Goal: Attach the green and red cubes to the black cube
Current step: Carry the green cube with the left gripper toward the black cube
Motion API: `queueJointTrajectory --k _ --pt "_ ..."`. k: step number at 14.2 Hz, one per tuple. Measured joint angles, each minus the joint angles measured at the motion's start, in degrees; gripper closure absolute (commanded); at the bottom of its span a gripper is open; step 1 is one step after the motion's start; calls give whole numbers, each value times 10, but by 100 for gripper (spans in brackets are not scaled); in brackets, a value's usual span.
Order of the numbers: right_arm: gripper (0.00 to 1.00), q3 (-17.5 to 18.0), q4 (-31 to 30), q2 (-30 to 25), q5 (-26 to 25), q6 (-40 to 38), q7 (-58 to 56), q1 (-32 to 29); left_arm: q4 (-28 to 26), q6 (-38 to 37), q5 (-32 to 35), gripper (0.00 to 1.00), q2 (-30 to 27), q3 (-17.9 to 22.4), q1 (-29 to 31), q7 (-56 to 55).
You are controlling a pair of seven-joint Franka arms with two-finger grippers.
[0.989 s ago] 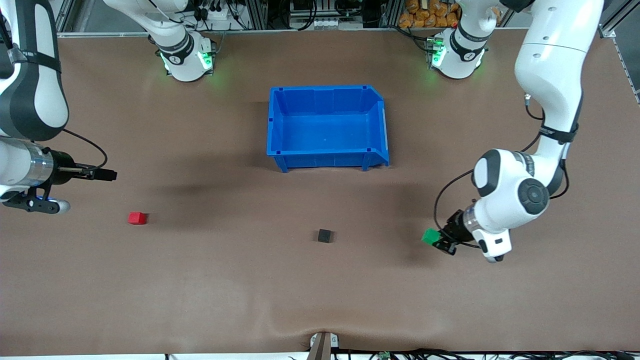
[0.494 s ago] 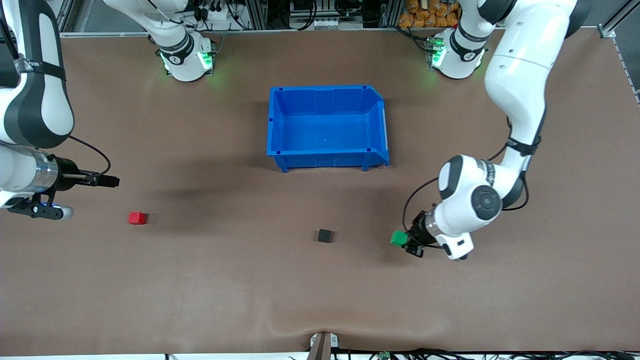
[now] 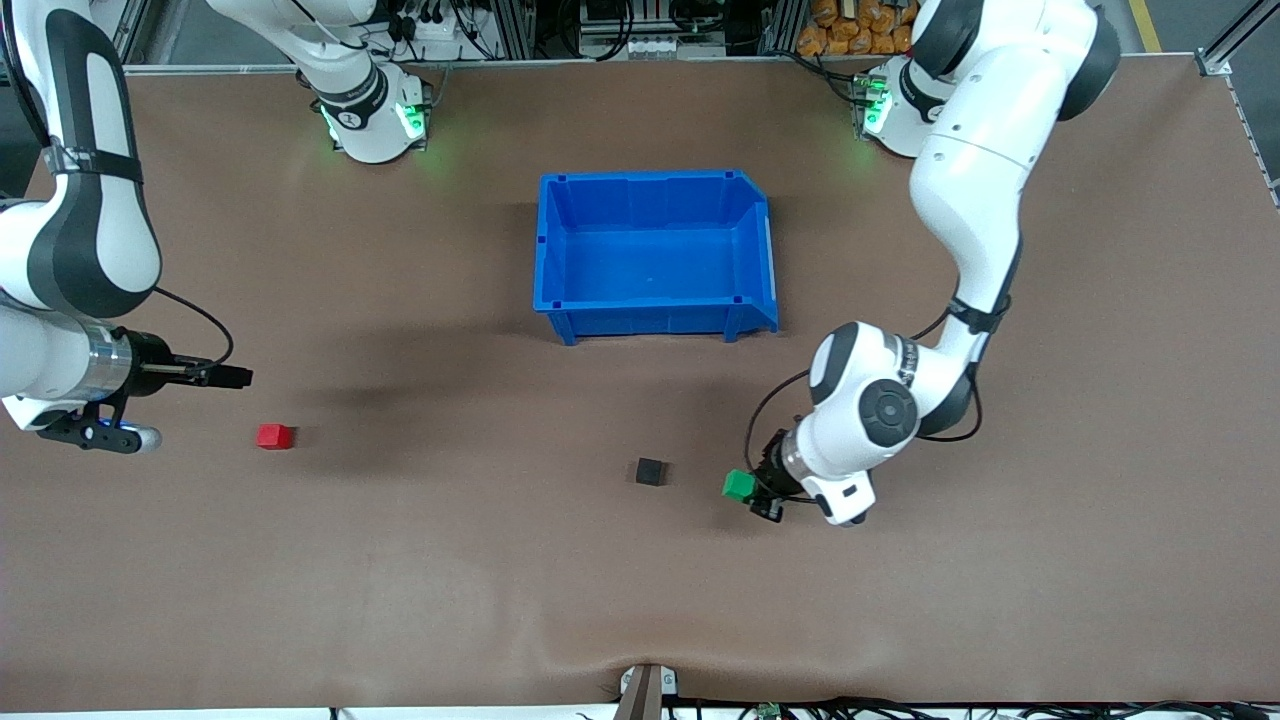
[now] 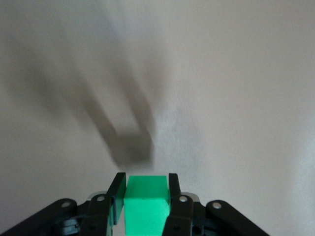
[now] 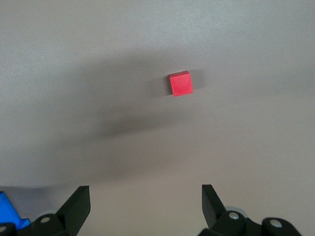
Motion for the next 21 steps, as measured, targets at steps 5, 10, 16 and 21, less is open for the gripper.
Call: queueJointTrajectory --k 5,10,16,21 --pt "0 0 0 6 1 1 3 -2 50 7 0 100 46 29 -60 -76" --pt "0 -1 0 25 2 12 10 -4 55 10 0 100 49 49 -83 -122" --pt "0 -1 0 50 2 41 10 -10 55 14 0 100 50 69 -112 -160" --pt "0 -1 0 65 2 64 10 -13 56 14 0 100 50 71 -115 -162"
